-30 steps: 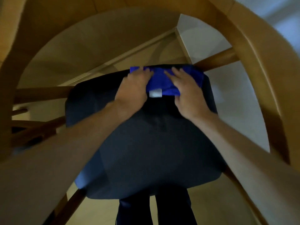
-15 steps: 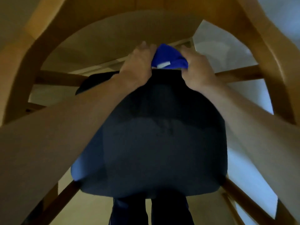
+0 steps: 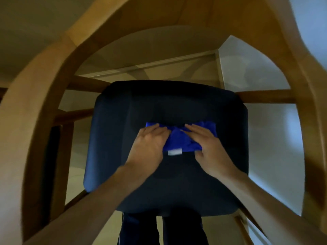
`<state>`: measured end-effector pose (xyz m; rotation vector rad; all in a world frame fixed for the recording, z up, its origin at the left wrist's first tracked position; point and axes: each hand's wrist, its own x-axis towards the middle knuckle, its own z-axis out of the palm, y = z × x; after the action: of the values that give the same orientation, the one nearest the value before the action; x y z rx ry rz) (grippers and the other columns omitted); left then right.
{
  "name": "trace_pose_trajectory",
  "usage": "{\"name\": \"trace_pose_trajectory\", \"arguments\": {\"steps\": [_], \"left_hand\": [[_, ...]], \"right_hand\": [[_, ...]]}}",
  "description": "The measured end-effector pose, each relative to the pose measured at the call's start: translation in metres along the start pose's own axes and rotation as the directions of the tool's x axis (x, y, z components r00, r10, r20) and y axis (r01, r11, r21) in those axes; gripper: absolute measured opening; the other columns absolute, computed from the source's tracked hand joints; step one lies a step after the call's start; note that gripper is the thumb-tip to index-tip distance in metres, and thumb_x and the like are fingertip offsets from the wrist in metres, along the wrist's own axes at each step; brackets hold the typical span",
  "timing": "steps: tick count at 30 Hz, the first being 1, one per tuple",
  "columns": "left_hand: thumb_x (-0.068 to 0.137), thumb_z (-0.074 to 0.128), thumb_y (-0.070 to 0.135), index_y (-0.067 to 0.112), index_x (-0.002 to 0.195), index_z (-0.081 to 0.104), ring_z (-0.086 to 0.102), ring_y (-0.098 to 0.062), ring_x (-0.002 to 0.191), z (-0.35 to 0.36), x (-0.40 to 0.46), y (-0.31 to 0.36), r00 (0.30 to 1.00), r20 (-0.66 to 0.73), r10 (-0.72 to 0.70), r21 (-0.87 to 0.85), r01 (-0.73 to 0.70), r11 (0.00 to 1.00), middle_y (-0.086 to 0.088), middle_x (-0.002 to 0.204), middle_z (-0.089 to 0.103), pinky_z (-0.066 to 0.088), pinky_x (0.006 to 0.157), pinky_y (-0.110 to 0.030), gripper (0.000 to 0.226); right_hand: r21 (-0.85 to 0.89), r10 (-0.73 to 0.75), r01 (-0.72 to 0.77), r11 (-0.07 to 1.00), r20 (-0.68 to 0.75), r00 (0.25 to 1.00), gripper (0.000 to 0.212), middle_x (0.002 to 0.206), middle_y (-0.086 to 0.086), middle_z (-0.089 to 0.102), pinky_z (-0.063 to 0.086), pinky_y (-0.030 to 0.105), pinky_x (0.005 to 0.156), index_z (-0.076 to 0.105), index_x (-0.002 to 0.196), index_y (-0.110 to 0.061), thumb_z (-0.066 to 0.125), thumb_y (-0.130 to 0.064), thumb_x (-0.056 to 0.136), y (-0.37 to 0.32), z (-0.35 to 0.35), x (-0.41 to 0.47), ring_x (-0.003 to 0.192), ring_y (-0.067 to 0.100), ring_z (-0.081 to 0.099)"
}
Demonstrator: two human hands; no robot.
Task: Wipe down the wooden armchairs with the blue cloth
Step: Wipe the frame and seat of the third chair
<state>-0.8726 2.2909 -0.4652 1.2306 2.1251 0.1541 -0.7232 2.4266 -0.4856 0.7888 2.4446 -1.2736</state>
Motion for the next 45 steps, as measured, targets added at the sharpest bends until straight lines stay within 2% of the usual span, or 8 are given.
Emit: {"name": "trace_pose_trajectory", "arguments": {"steps": [5,9,15,20,24,28,36,45], "left_hand": [[0.073,0.054,-0.011,0.003,0.108,0.062,0.056,-0.037,0.100,-0.062,0.086,-0.019,0.935,-0.353,0.039,-0.028,-0.052,0.998,-0.020,0.106,0.061,0.046,0.086,-0.046,0.038],[0.085,0.056,-0.005,0.003,0.124,0.054,0.056,-0.034,0.108,-0.073,0.148,-0.048,0.991,-0.125,-0.041,-0.032,0.037,0.999,-0.019,0.123,0.058,0.043,0.083,-0.036,0.040],[0.077,0.058,-0.010,0.016,0.141,0.049,0.039,-0.024,0.137,-0.013,0.070,-0.045,0.944,-0.311,-0.114,-0.112,0.083,0.990,-0.004,0.146,0.047,0.036,0.110,-0.035,0.070],[0.081,0.062,0.003,0.025,0.146,0.041,0.026,-0.012,0.144,0.009,-0.016,-0.028,0.984,-0.110,-0.138,-0.093,0.128,0.987,0.009,0.151,0.039,0.023,0.118,-0.027,0.072],[0.081,0.064,0.017,0.028,0.126,0.053,0.059,-0.024,0.111,-0.026,-0.011,-0.044,0.988,-0.006,-0.152,-0.106,0.150,0.983,0.002,0.120,0.062,0.050,0.091,-0.038,0.048],[0.082,0.060,0.003,0.015,0.117,0.058,0.063,-0.028,0.098,-0.061,0.053,-0.073,0.922,-0.286,-0.260,-0.153,0.224,0.963,-0.008,0.108,0.065,0.050,0.076,-0.039,0.037],[0.088,0.052,-0.004,0.013,0.139,0.050,0.037,-0.024,0.139,-0.016,0.056,-0.084,0.849,-0.427,-0.312,-0.256,0.217,0.942,-0.005,0.144,0.050,0.035,0.112,-0.037,0.054],[0.077,0.068,-0.003,0.017,0.133,0.056,0.052,-0.027,0.127,0.013,-0.066,-0.048,0.939,-0.072,-0.337,-0.214,0.316,0.924,-0.002,0.131,0.061,0.044,0.100,-0.039,0.061]], "right_hand": [[0.020,-0.068,0.078,0.997,-0.295,0.953,0.055,0.137,-0.006,0.052,0.030,0.016,0.111,0.053,0.137,-0.022,0.055,0.004,0.089,-0.019,-0.055,0.088,0.127,0.001,0.044],[-0.108,-0.032,0.013,0.994,-0.169,0.985,0.044,0.114,-0.003,0.062,0.040,0.016,0.086,0.059,0.128,-0.023,0.048,0.001,0.092,-0.012,-0.069,0.161,0.106,0.013,0.056],[-0.152,-0.081,0.043,0.987,-0.256,0.963,0.065,0.147,0.007,0.049,0.025,0.035,0.119,0.054,0.140,-0.015,0.052,0.013,0.082,-0.011,0.000,0.093,0.138,0.026,0.041],[-0.096,-0.059,0.057,0.994,-0.017,0.998,0.074,0.148,-0.005,0.045,0.023,0.033,0.121,0.052,0.140,-0.022,0.058,0.015,0.076,-0.019,0.019,0.024,0.142,0.013,0.033],[-0.046,-0.131,0.133,0.990,0.045,0.990,0.068,0.138,-0.006,0.055,0.019,0.015,0.117,0.059,0.134,-0.018,0.055,0.015,0.075,-0.032,-0.009,0.047,0.133,0.006,0.043],[-0.089,-0.231,0.226,0.970,-0.060,0.971,0.050,0.129,-0.002,0.063,0.026,0.008,0.106,0.061,0.129,-0.022,0.054,0.006,0.089,-0.058,-0.037,0.140,0.125,0.005,0.050],[-0.280,-0.216,0.187,0.942,-0.073,0.974,0.067,0.154,0.002,0.038,0.014,0.027,0.121,0.042,0.148,-0.021,0.050,0.009,0.089,-0.046,0.016,0.142,0.143,0.024,0.031],[-0.143,-0.196,0.242,0.960,0.273,0.942,0.072,0.145,-0.001,0.052,0.026,0.028,0.118,0.056,0.139,-0.017,0.055,0.016,0.074,-0.050,0.027,0.042,0.137,0.019,0.042]]}}
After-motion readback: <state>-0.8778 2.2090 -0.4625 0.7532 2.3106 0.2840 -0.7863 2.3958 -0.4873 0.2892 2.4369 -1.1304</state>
